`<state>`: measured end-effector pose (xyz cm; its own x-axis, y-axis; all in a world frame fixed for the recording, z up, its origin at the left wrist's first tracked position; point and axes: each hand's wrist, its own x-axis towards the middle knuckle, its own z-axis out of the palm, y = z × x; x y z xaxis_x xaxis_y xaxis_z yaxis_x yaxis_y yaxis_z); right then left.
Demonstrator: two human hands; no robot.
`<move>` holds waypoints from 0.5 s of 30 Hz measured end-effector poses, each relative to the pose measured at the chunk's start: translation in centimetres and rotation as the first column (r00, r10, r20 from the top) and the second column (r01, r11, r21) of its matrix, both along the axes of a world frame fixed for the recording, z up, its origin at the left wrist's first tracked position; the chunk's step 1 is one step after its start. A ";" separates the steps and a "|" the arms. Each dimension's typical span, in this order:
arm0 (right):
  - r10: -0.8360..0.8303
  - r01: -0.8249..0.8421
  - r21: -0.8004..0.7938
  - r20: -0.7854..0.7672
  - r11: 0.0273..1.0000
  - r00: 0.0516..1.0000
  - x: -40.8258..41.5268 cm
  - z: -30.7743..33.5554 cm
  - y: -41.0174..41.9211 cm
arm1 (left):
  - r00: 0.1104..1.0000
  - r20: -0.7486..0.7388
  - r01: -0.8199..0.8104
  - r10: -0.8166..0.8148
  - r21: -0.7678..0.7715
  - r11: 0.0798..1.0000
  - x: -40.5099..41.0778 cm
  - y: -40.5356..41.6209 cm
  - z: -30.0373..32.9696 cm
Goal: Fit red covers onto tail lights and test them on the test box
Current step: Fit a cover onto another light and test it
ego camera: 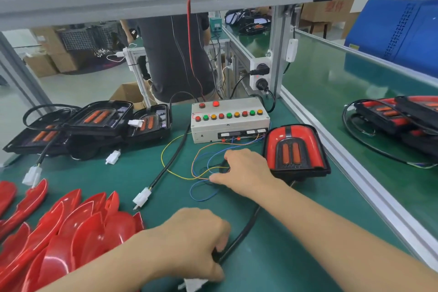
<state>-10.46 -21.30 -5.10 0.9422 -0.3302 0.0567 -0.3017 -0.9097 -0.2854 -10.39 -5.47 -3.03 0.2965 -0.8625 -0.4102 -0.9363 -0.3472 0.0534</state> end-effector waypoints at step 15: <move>0.158 -0.190 0.096 0.270 0.977 0.950 -6.0 -0.1 -1.9 | 0.851 -0.361 -0.509 0.383 -0.382 0.771 10.7 1.7 4.1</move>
